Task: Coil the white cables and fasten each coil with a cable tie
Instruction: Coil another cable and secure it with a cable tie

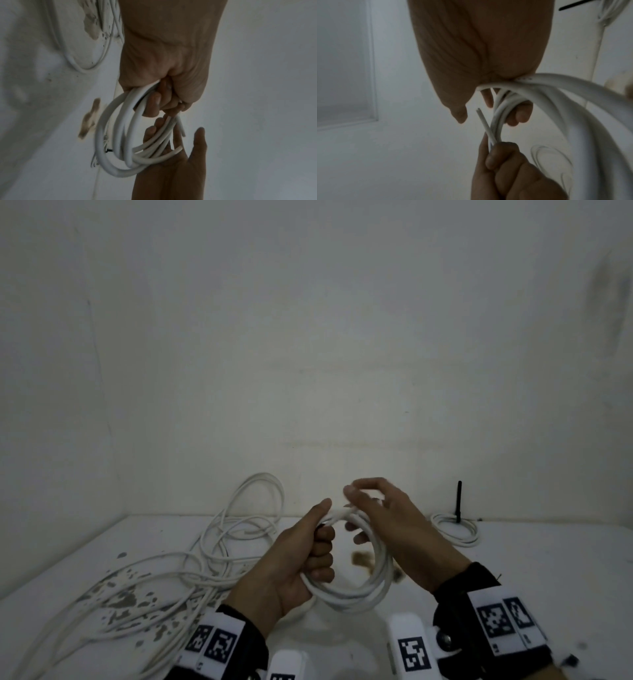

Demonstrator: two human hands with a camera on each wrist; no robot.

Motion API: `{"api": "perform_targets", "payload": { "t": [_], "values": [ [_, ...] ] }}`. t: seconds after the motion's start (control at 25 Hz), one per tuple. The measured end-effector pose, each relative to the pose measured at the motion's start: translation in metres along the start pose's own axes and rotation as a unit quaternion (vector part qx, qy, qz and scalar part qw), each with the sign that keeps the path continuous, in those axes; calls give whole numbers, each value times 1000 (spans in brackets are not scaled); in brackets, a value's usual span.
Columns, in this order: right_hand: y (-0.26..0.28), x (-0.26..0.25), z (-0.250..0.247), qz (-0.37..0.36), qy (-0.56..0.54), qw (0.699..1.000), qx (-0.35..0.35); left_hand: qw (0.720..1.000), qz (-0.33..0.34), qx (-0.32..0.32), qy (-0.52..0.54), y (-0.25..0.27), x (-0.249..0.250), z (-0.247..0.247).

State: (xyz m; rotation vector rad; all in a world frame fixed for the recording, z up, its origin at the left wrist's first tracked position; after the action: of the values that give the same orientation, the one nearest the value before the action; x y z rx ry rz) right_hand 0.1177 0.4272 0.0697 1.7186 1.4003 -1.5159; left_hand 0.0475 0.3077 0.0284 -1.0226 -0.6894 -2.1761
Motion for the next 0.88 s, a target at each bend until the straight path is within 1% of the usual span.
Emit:
{"api": "perform_targets", "payload": {
  "t": [0.04, 0.08, 0.12, 0.2, 0.32, 0.36, 0.44, 0.52, 0.6, 0.72, 0.76, 0.88],
  "values": [
    [0, 1, -4, 21, -4, 1000, 18, 999, 9, 6, 38, -1, 3, 0],
    [0, 1, -9, 29, 34, 999, 29, 997, 24, 11, 71, -3, 6, -1],
    [0, 2, -14, 12, 106, 994, 37, 995, 40, 14, 94, -4, 9, -1],
    [2, -2, -17, -64, 240, 967, 59, 992, 61, 17, 110, -6, 12, -1],
    [7, -5, -9, -177, 339, 914, 137, 990, 73, 28, 118, -6, 11, -1],
    [7, -5, -4, -206, 369, 894, 148, 990, 72, 29, 118, -6, 11, -1],
    [3, 2, 4, -229, 433, 863, 124, 992, 67, 29, 105, -4, 11, -1],
    [-1, 6, 9, -229, 481, 842, 84, 994, 63, 37, 84, -2, 13, -2],
    [-3, 7, 13, -240, 490, 836, 54, 994, 60, 49, 77, -1, 15, -4],
    [-3, 12, 16, -272, 495, 825, 27, 993, 54, 58, 82, -2, 16, -7],
    [-2, 14, 15, -277, 499, 821, 14, 995, 43, 51, 75, -3, 16, -8],
    [-1, 14, 14, -291, 481, 827, -22, 998, -18, -5, 58, -1, 11, -7]
  ]
}}
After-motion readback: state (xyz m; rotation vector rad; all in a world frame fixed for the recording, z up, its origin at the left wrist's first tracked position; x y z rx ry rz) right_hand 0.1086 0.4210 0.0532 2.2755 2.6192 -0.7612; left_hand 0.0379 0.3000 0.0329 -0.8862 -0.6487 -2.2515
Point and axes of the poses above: each hand's wrist, its own y-axis away from the middle knuckle, its own z-axis out of the palm, x = y × z, the point moved 4 cm from there along -y, towards the middle knuckle, and after that the axes turned 10 degrees about y, right-handed, at the moved point
